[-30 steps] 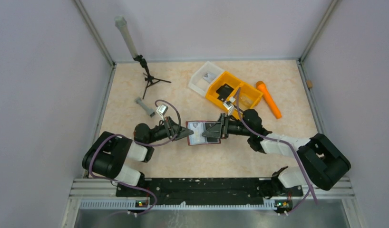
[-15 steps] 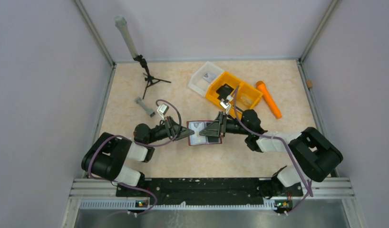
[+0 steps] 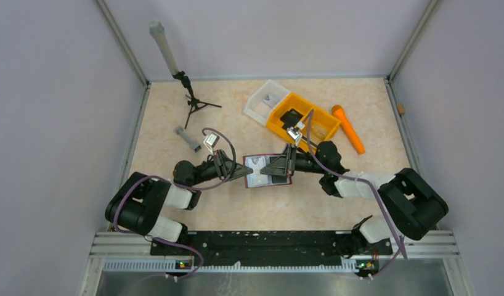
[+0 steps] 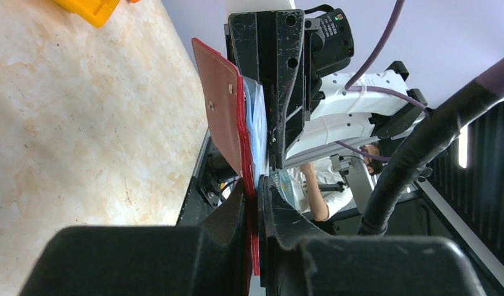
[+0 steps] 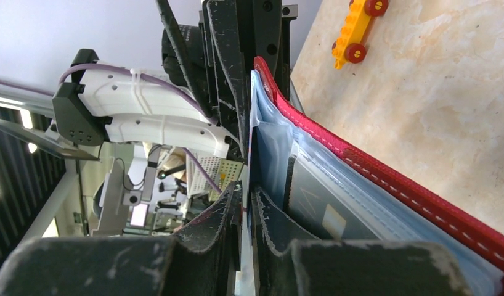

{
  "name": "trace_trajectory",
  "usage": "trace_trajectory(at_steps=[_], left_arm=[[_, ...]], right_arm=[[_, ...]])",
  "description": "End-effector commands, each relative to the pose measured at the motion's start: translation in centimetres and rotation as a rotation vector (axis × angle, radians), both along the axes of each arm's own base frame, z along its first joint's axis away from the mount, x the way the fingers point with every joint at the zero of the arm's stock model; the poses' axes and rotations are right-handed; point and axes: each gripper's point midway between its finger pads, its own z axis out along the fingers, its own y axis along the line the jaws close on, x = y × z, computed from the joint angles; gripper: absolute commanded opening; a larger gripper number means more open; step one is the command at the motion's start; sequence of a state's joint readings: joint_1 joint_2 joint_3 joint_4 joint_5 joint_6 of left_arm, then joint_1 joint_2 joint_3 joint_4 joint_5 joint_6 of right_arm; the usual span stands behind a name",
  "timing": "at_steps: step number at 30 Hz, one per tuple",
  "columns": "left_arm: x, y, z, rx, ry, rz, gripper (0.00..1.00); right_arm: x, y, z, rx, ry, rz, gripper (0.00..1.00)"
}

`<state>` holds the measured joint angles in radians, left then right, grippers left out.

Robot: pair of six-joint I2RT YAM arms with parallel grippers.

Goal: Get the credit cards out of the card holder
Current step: Remove the credit card from the card holder.

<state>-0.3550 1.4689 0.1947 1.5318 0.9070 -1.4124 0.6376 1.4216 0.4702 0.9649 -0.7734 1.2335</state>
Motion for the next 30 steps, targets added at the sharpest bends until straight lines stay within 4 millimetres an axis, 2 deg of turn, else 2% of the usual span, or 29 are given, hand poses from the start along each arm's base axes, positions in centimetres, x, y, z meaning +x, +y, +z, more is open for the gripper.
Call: trace_trajectory(at_steps=[1, 7, 10, 12, 13, 16, 20, 23, 27, 30], left_arm=[[-0.06, 0.01, 0.88, -0.015, -0.086, -0.003, 0.00], [-0.01, 0.01, 0.90, -0.015, -0.085, -0.001, 0.00], [0.07, -0.01, 1.03, -0.018, -0.086, -0.003, 0.00], [0.01, -0.06, 1.15, -0.019, -0.087, -0.011, 0.00], [-0.03, -0.07, 1.21, -0.021, -0.087, -0.013, 0.04], [-0.04, -0.07, 1.33, -0.022, -0.091, -0.015, 0.15], [-0.13, -0.04, 1.27, -0.021, -0.088, -0.016, 0.22], [-0.28, 0.03, 1.33, -0.024, -0.091, -0.017, 0.35], [-0.31, 0.05, 1.20, -0.023, -0.083, -0.015, 0.19], [-0.26, 0.06, 1.12, -0.023, -0.082, -0.013, 0.19]], right_arm=[[-0.26, -1.07, 3.05, 0.079, -0.105, -0.001, 0.11], [-0.31, -1.69, 2.60, 0.071, -0.098, -0.009, 0.11], [-0.32, -1.68, 2.68, 0.073, -0.098, -0.006, 0.08], [-0.27, -1.61, 2.65, 0.071, -0.097, -0.003, 0.03], [-0.21, -1.59, 2.64, 0.071, -0.097, -0.003, 0.00], [-0.19, -1.53, 2.58, 0.070, -0.095, -0.002, 0.00], [-0.09, -1.54, 2.39, 0.066, -0.088, -0.005, 0.00], [-0.10, -1.59, 2.26, 0.064, -0.084, -0.005, 0.00], [-0.14, -1.64, 2.10, 0.062, -0.079, -0.006, 0.00], [-0.16, -1.70, 2.18, 0.066, -0.079, -0.007, 0.00]])
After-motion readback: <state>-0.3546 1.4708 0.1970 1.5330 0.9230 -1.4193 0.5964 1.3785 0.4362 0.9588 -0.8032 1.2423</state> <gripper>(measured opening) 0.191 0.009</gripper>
